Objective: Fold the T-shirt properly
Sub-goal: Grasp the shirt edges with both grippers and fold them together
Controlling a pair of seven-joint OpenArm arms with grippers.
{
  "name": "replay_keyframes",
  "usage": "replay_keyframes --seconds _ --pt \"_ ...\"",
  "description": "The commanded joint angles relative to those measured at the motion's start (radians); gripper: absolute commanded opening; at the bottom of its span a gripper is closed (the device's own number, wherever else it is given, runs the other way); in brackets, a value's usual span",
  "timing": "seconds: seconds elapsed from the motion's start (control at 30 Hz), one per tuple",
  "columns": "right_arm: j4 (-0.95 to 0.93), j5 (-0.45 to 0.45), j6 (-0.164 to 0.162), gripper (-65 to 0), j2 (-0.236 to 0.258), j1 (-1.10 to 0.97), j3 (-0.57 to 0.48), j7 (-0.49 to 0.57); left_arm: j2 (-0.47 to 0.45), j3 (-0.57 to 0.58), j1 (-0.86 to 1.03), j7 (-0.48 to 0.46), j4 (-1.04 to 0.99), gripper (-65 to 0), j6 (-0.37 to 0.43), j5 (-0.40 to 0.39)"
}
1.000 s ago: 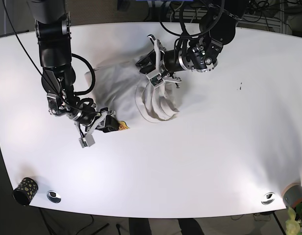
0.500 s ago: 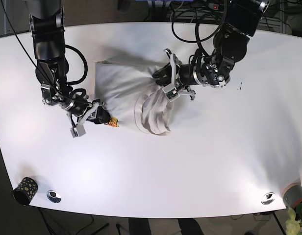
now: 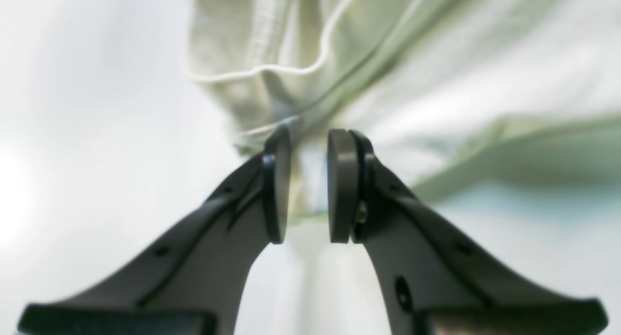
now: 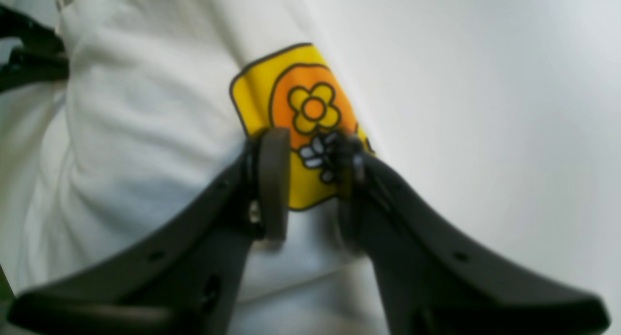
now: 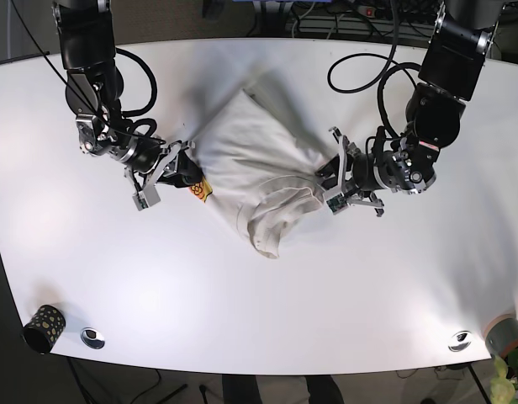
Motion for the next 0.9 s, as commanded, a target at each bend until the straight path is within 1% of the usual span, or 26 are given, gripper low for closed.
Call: replay_keyframes --seconds 0.0,0.1,0.23,0.27,0.37,0.5,0.6,0.7,0.87 --pt "0.045 0.011 0.01 -50.4 -0.011 -0.008 0.003 0.005 -0.012 -0.045 -0.033 -0.016 0.012 -52.9 -0.001 -0.007" --pt "0.083 0.011 0.01 -50.4 -0.022 -0.041 0.0 0.005 -0.012 -0.076 -0.036 -0.016 0.012 -52.9 -0.001 -0.006" --pt "0.132 0.011 0.01 -50.4 -0.065 -0.067 -0.02 -0.027 -0.015 -0.093 -0.067 -0.016 0.012 -52.9 -0.001 -0.007" --pt "0.144 0.011 0.01 -50.4 -0.068 -0.069 -0.02 -0.036 -0.016 -0.094 -0.07 -0.014 0.013 -52.9 -0.001 -0.01" --pt "0.223 0.011 0.01 -50.4 -0.094 -0.1 -0.02 -0.076 -0.016 -0.107 -0.076 0.029 0.049 -52.9 -0.001 -0.012" --pt "0.331 0.011 0.008 -50.4 -0.113 -0.117 -0.017 -0.128 -0.006 -0.171 -0.059 0.085 0.133 -52.9 -0.001 -0.012" --pt "0.379 0.012 0.007 -50.4 -0.139 -0.113 -0.017 -0.165 0.042 -0.188 -0.019 0.11 0.201 -52.9 -0.001 -0.012" --pt "0.376 0.011 0.007 -50.4 -0.165 -0.067 -0.017 -0.18 0.056 -0.185 0.027 0.124 0.256 -52.9 -0.001 -0.009" --pt "0.252 0.011 0.007 -50.3 -0.208 0.048 -0.018 -0.182 0.106 -0.186 0.11 0.124 0.293 -52.9 -0.001 -0.007"
